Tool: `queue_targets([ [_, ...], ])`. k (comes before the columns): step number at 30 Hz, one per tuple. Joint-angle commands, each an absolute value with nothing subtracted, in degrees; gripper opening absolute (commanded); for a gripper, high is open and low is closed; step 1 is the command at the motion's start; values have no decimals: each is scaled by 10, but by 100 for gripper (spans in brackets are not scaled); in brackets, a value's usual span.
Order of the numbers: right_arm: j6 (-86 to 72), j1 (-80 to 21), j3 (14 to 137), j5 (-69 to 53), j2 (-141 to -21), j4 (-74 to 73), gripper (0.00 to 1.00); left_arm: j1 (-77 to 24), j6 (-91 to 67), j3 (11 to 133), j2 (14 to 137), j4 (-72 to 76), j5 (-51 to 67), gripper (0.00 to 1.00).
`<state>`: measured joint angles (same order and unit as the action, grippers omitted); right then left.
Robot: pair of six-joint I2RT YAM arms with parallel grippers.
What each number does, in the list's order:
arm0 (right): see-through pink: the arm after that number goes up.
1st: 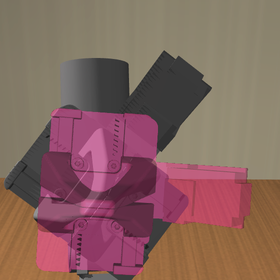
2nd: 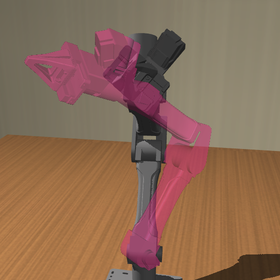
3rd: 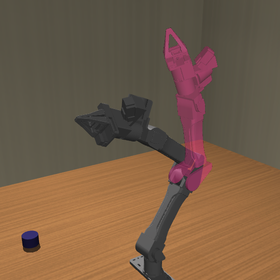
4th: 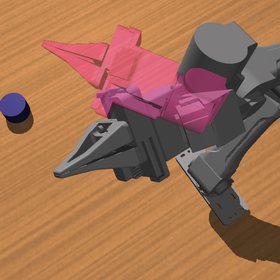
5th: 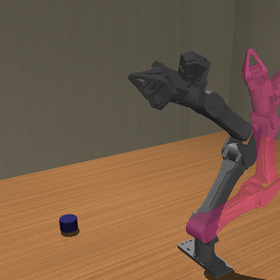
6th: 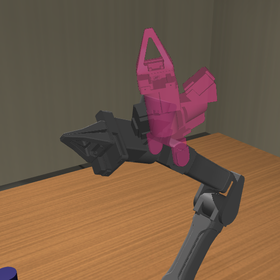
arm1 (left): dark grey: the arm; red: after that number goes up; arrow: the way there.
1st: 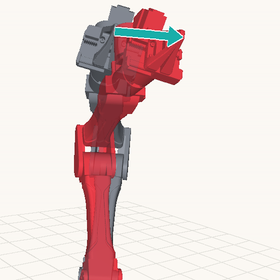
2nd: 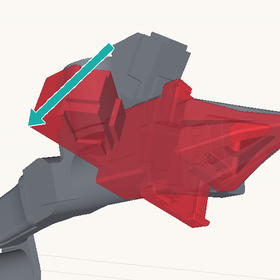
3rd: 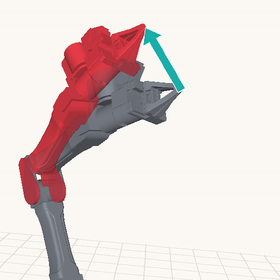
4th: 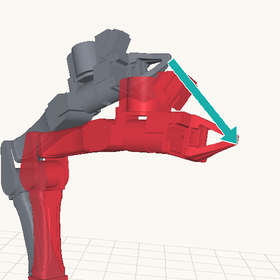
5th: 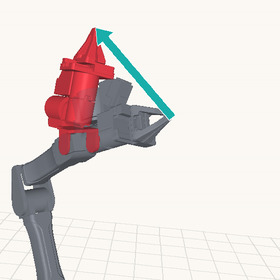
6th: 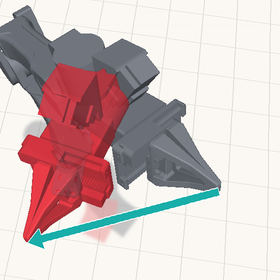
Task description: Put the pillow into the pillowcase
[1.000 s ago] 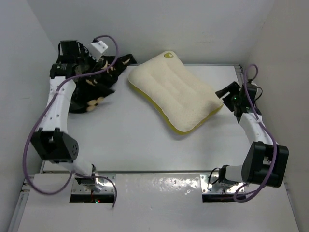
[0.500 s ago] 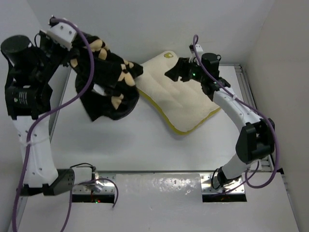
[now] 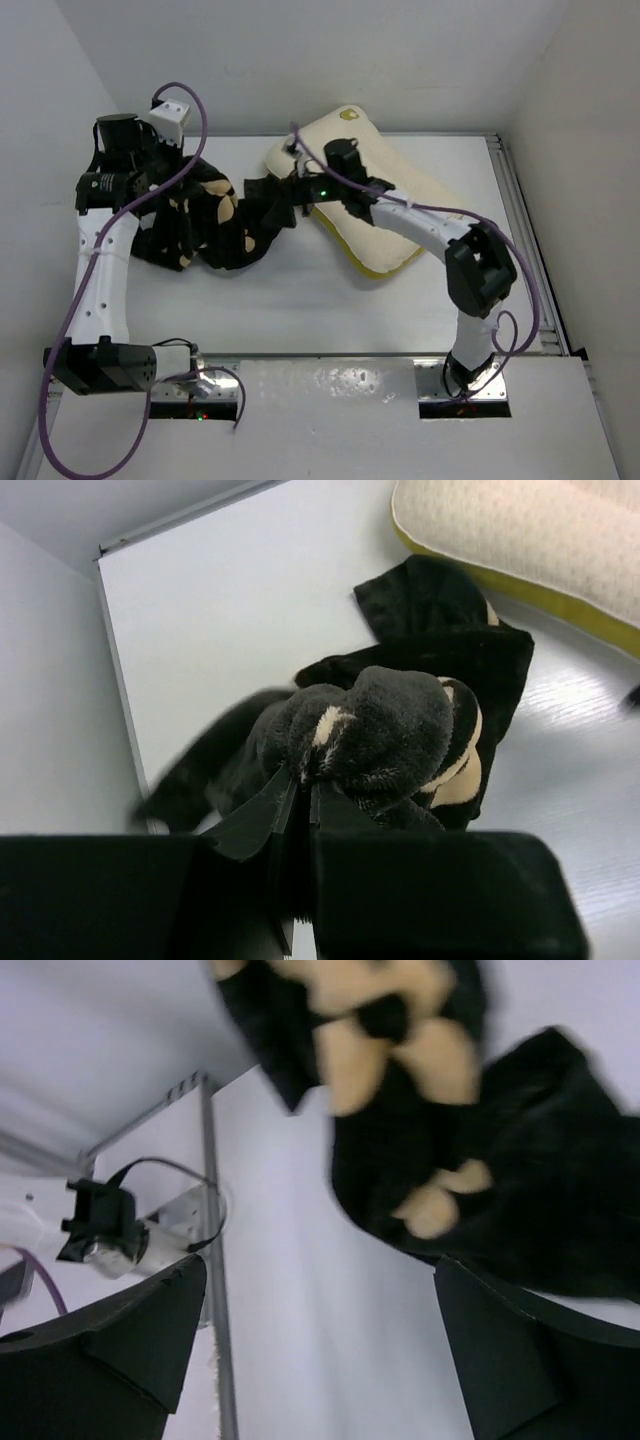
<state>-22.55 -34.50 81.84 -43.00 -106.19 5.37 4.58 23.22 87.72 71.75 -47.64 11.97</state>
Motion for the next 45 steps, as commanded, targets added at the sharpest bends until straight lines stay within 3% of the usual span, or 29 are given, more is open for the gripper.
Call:
queue_targets([
  [1,-196,-401,849,-439,-1104,56,93,43,171,896,692,-396,129,0],
  [6,-319,-417,847,-382,-1149,231,99,22,171,891,690,-400,127,0],
  [10,-326,-420,900,-245,-1177,177,99,8,164,888,692,-403,156,0],
  [15,-373,-417,960,-233,-1218,204,99,-42,170,886,705,-400,233,0],
  [17,-396,-419,974,-233,-1232,222,88,-74,183,888,721,-412,285,1],
  [18,-425,-412,969,-238,-1233,234,79,-87,204,891,727,-421,312,5],
  [19,-445,-405,961,-248,-1228,254,46,-99,220,894,732,-443,369,13],
  [20,-472,-398,925,-263,-1219,307,24,-125,240,896,743,-460,395,45],
  [21,-534,-373,892,-262,-1189,335,0,-137,276,902,747,-486,435,89],
  [22,-568,-354,856,-242,-1167,387,0,-151,288,905,752,-494,449,100],
  [25,-681,-249,664,-212,-1067,454,0,-145,286,917,751,-484,434,100],
  [26,-687,-195,580,-207,-1042,446,0,-138,281,918,751,-477,419,100],
  [28,-640,-150,528,-209,-992,393,0,-125,263,912,750,-446,342,100],
  [29,-605,-126,511,-220,-951,316,20,-124,260,906,751,-436,305,100],
  [31,-493,-117,530,-241,-931,220,70,-137,286,869,764,-422,195,100],
  [33,-400,-111,599,-231,-924,56,97,-153,356,833,780,-428,105,98],
  [35,-366,-103,656,-189,-918,-66,99,-156,401,785,814,-439,77,83],
  [37,-336,-91,663,-155,-890,-75,99,-134,461,765,842,-456,75,66],
  [39,-288,-89,667,-119,-861,-89,99,-124,493,734,849,-442,84,69],
  [40,-275,-89,673,-92,-854,-104,93,-124,506,726,850,-421,89,78],
  [41,-260,-82,688,-90,-851,-139,66,-133,515,715,849,-401,90,82],
  [42,-249,-77,698,-84,-850,-161,1,-141,525,695,848,-368,97,87],
  [44,-235,-65,717,-77,-850,-224,0,-160,543,693,858,-367,135,88],
  [45,-225,-62,719,-73,-845,-241,5,-168,547,702,866,-382,188,90],
])
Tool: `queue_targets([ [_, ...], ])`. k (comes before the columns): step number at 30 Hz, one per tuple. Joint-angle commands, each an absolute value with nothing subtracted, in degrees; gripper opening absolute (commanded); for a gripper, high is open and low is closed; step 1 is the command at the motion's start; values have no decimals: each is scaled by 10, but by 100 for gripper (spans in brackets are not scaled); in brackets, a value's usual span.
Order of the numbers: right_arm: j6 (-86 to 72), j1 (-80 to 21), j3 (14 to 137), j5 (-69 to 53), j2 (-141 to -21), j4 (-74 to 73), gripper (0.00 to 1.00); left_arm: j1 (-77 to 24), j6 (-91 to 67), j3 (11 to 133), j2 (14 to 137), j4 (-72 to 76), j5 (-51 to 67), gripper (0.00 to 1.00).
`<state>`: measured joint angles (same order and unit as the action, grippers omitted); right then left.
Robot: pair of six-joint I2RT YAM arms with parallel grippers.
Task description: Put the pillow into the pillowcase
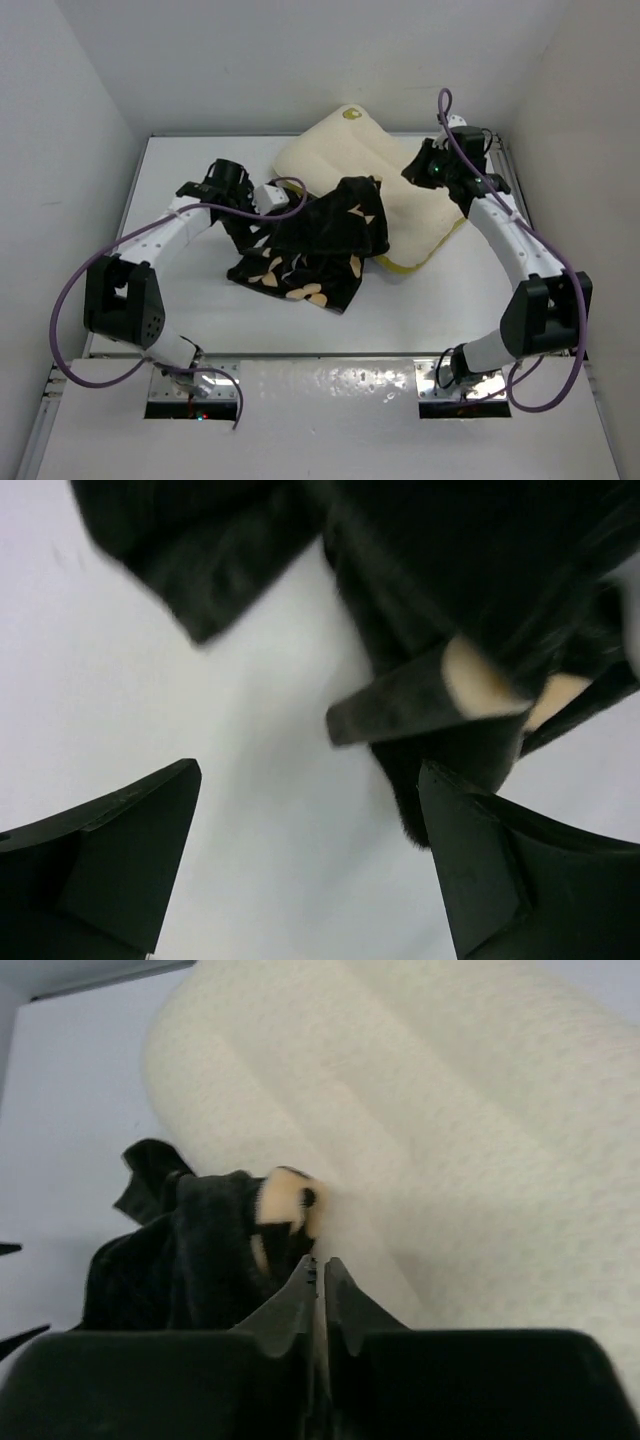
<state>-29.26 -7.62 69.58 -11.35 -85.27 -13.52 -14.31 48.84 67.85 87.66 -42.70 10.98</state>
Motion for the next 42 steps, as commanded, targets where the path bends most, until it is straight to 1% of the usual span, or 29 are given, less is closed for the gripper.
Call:
queue_targets([
  [1,-222,-61,715,-69,-839,-263,15,-171,550,703,869,-392,215,92],
  [3,-200,-56,700,-98,-820,-267,33,-182,557,693,872,-409,263,94],
  [4,-189,-61,670,-114,-792,-258,53,-192,562,687,871,-413,274,94],
  [6,-122,-104,632,-137,-754,-249,79,-202,565,681,869,-425,305,94],
  [8,-56,-171,560,-122,-697,-231,99,-210,551,677,869,-424,316,95],
  [9,-55,-189,514,-115,-682,-209,99,-222,538,662,872,-393,308,99],
  [12,-132,-208,472,-95,-676,-171,99,-243,445,630,892,-273,225,100],
  [14,-188,-204,480,-81,-720,-142,99,-236,388,618,907,-227,194,99],
  [16,-213,-207,517,-84,-757,-97,99,-220,375,625,922,-203,198,92],
  [17,-221,-220,530,-91,-798,-81,99,-217,373,632,925,-201,204,85],
  [18,-218,-235,558,-91,-818,-62,97,-217,373,633,923,-200,205,59],
  [19,-216,-239,573,-88,-840,-56,95,-216,373,630,923,-197,207,47],
  [20,-217,-242,583,-88,-879,-48,91,-216,373,629,921,-200,218,26],
  [21,-222,-238,597,-102,-897,-19,71,-216,371,628,921,-203,224,13],
  [22,-229,-236,603,-114,-914,-4,55,-215,358,628,920,-205,228,2],
  [23,-243,-236,612,-125,-928,16,37,-213,352,630,920,-213,239,0],
  [24,-246,-237,649,-133,-960,30,17,-201,351,640,918,-225,250,0],
  [25,-246,-237,681,-153,-979,26,0,-188,341,655,918,-236,256,0],
  [26,-238,-236,723,-162,-999,18,0,-152,331,712,920,-260,253,0],
  [27,-238,-236,829,-168,-1043,5,0,-130,316,755,925,-272,248,0],
  [28,-250,-231,891,-178,-1064,4,0,-100,274,803,930,-290,233,0],
  [29,-260,-227,948,-190,-1083,13,0,-38,249,860,935,-299,225,0],
  [30,-276,-220,1055,-206,-1114,57,0,-7,230,986,945,-308,222,0],
  [32,-315,-215,1126,-228,-1128,116,0,85,198,1102,942,-321,228,0],
  [33,-322,-214,1156,-234,-1119,170,0,107,203,1172,933,-319,232,0],
  [35,-323,-215,1120,-213,-1079,241,0,152,242,1184,882,-309,239,0],
  [37,-322,-214,1086,-205,-1061,266,0,167,273,1161,847,-335,250,0],
  [41,-321,-215,1048,-253,-1059,208,0,187,327,1086,792,-438,272,0],
  [42,-333,-214,1045,-260,-1064,193,0,191,346,1042,786,-468,262,0],
])
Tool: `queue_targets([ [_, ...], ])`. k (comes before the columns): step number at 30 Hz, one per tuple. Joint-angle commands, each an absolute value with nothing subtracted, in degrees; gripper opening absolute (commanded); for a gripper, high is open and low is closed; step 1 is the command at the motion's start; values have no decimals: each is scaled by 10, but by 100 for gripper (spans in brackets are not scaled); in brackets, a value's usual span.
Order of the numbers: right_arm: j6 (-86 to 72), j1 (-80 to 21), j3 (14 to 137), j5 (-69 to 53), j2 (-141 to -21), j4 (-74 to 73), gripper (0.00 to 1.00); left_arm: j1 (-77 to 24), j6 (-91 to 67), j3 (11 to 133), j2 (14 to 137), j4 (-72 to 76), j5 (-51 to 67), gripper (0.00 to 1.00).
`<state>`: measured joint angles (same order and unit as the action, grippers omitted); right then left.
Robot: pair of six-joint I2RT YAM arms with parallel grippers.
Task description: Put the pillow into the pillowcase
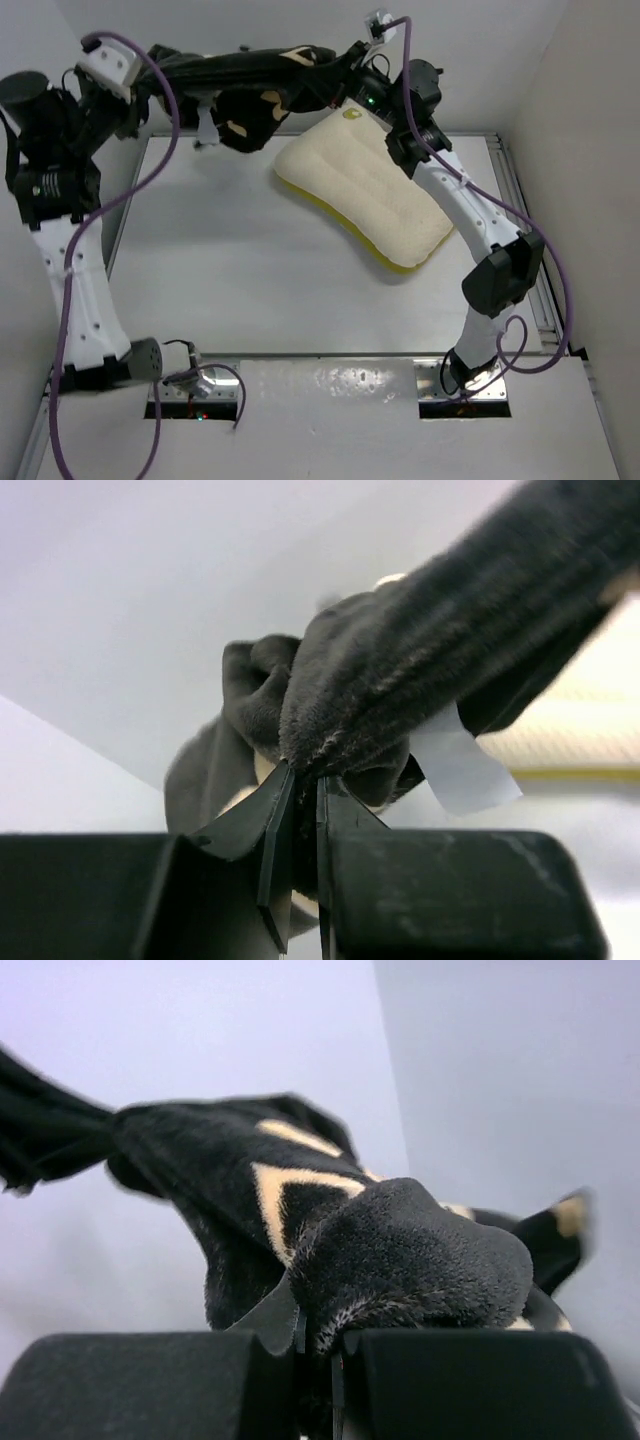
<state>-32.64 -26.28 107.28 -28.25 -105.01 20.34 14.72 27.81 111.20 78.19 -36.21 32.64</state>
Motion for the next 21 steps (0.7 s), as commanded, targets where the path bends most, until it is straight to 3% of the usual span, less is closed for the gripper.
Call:
queue_targets([
  [1,-342,-214,1046,-271,-1083,179,0,192,352,1016,772,-480,252,0],
  [5,-352,-221,1076,-368,-1156,53,0,195,410,905,756,-561,188,0],
  [10,-318,-235,1124,-389,-1242,-121,3,207,469,712,745,-602,127,0],
  [13,-339,-245,1183,-333,-1304,-141,16,196,489,638,753,-557,99,0],
  [14,-378,-246,1209,-323,-1344,-143,28,189,490,603,755,-544,91,0],
  [15,-393,-248,1233,-310,-1363,-148,82,174,490,592,761,-528,77,6],
  [16,-403,-248,1280,-302,-1377,-166,98,170,490,586,772,-526,76,19],
  [17,-406,-244,1298,-288,-1385,-180,99,166,489,592,779,-529,76,33],
  [18,-401,-244,1301,-258,-1370,-190,99,158,485,603,793,-541,76,59],
  [20,-382,-237,1235,-223,-1322,-182,99,150,475,635,802,-552,81,95],
  [21,-363,-235,1201,-206,-1255,-171,99,136,470,676,804,-553,85,100],
])
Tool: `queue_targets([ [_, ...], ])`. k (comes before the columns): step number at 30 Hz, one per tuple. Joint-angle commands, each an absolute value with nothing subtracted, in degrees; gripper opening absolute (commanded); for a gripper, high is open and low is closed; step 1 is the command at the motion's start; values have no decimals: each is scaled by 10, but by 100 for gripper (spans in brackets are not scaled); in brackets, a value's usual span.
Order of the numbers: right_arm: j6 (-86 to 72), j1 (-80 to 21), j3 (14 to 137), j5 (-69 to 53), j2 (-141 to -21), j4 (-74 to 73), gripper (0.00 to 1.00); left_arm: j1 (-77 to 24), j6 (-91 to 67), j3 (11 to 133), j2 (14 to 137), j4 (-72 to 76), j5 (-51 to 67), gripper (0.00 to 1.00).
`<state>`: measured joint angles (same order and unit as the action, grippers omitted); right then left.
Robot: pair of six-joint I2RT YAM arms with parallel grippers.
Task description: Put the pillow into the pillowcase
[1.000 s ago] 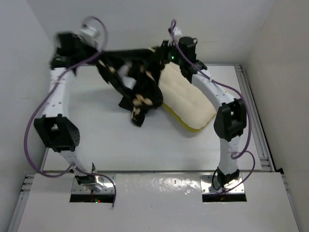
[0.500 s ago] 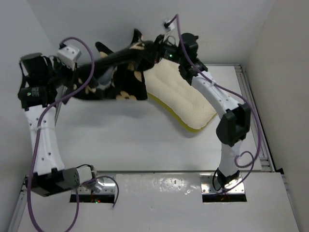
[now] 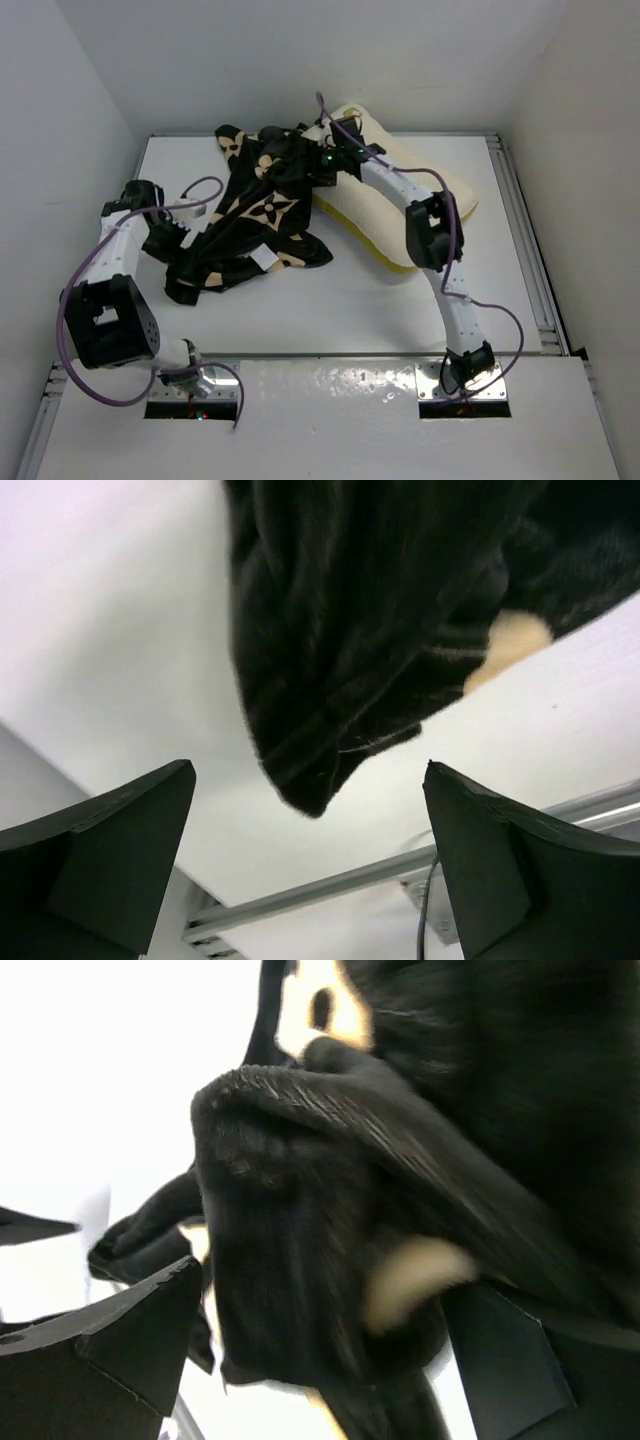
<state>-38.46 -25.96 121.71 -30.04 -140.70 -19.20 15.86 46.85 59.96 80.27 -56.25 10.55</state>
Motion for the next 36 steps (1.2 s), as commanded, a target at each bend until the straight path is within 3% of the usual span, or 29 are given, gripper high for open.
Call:
queue_targets([
  [1,-353,-225,1132,-187,-1222,-147,99,126,468,698,804,-549,88,100],
  [6,-295,-195,1004,-157,-1068,-172,99,-26,515,791,800,-499,96,100],
  [8,-264,-174,955,-127,-1021,-223,23,-111,557,779,814,-497,84,100],
  [9,-267,-164,920,-100,-1010,-248,0,-139,565,770,822,-496,72,100],
  [10,-272,-142,896,-73,-981,-277,0,-160,575,756,833,-490,59,98],
  [11,-294,-129,869,-30,-967,-292,4,-187,584,740,844,-468,30,80],
  [13,-337,-82,779,-6,-914,-316,63,-193,586,695,875,-422,4,47],
  [14,-353,-66,713,-8,-892,-319,98,-182,584,688,898,-371,-17,37],
  [15,-366,-37,677,-11,-871,-310,99,-176,577,695,910,-355,-20,42],
  [16,-386,-26,648,-11,-826,-302,99,-164,565,703,923,-330,-22,69],
  [18,-398,-10,576,-3,-782,-286,99,-159,545,711,943,-299,-33,79],
  [22,-437,-3,499,-12,-724,-220,99,-161,537,670,954,-231,-28,84],
  [29,-574,25,404,23,-753,-150,99,-172,539,560,966,-196,-24,83],
  [30,-582,27,381,22,-758,-111,99,-170,534,552,966,-188,-30,82],
  [33,-585,25,376,-17,-812,-41,96,-155,505,561,976,-172,-36,59],
  [35,-588,28,389,-68,-842,-11,64,-138,483,584,988,-185,-34,38],
  [36,-603,40,388,-82,-854,-7,42,-132,456,623,992,-209,-33,9],
])
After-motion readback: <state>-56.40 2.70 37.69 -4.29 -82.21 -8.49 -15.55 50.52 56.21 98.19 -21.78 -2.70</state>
